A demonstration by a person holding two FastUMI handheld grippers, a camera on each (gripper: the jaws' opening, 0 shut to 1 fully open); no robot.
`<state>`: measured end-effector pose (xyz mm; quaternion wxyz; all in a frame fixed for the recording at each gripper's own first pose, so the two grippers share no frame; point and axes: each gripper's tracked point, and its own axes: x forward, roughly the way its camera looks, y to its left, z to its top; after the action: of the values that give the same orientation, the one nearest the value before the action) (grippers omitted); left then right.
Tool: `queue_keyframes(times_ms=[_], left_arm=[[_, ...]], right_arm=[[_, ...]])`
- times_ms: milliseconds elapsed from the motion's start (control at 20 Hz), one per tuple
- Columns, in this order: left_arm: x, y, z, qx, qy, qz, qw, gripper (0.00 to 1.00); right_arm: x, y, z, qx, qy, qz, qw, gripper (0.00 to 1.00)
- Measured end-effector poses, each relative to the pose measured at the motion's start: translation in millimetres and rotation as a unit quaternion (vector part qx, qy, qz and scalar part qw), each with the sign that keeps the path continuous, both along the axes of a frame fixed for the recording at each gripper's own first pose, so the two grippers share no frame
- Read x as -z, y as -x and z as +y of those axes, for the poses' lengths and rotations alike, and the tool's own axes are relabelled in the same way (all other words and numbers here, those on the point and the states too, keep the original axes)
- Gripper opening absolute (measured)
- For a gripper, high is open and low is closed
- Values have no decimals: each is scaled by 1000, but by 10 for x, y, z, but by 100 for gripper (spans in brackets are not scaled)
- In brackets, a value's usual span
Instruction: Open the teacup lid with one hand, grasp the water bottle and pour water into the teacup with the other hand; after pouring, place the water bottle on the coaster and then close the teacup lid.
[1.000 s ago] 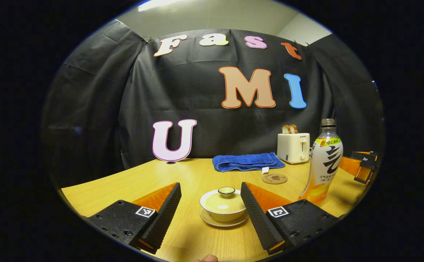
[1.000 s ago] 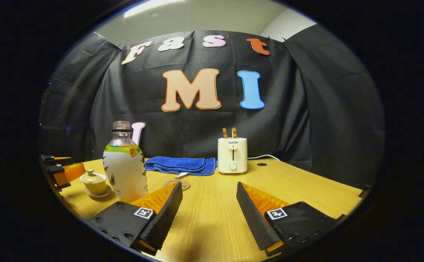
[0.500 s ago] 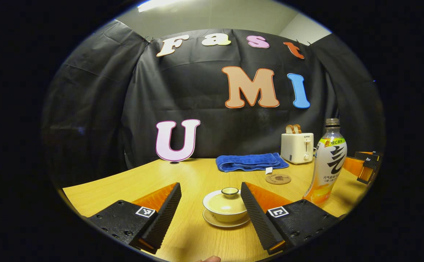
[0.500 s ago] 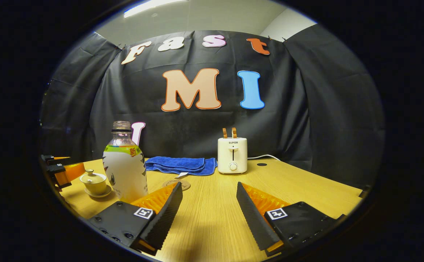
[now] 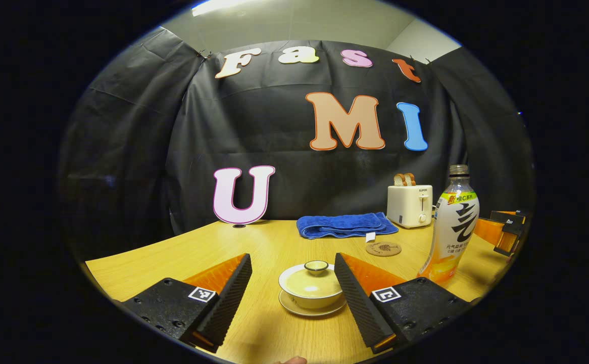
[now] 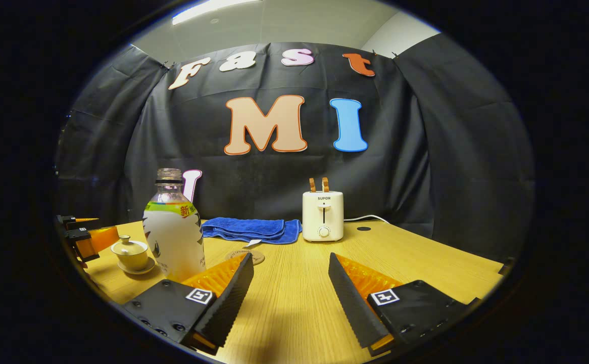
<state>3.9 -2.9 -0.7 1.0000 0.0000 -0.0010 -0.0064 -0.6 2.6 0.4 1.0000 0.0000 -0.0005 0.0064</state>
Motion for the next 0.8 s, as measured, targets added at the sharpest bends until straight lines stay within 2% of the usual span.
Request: queue_keyframes(times_ms=[150, 300, 350, 400, 450, 500, 800], left_arm=[[18, -23, -103, 23, -7, 2, 1000, 96], [57, -97, -140, 32, -19, 15, 999, 95], [86, -115, -165, 38, -23, 23, 999, 95], [105, -134, -184, 43, -26, 30, 998, 95], [119, -142, -183, 45, -28, 35, 998, 95], [136, -150, -192, 47, -29, 41, 998, 94], [200, -268, -193, 50, -12, 67, 996, 89]], right_arm=[[6, 2, 19, -4, 0, 0, 1000, 94], [3, 1, 16, -6, 0, 0, 1000, 96], [6, 4, 27, -7, 0, 0, 1000, 93], [13, 1, 36, -9, -1, 0, 1000, 96], [11, 7, 37, -10, -1, 0, 1000, 93], [6, 8, 39, -11, -1, 0, 1000, 96], [10, 7, 52, -14, -1, 1, 1000, 96]])
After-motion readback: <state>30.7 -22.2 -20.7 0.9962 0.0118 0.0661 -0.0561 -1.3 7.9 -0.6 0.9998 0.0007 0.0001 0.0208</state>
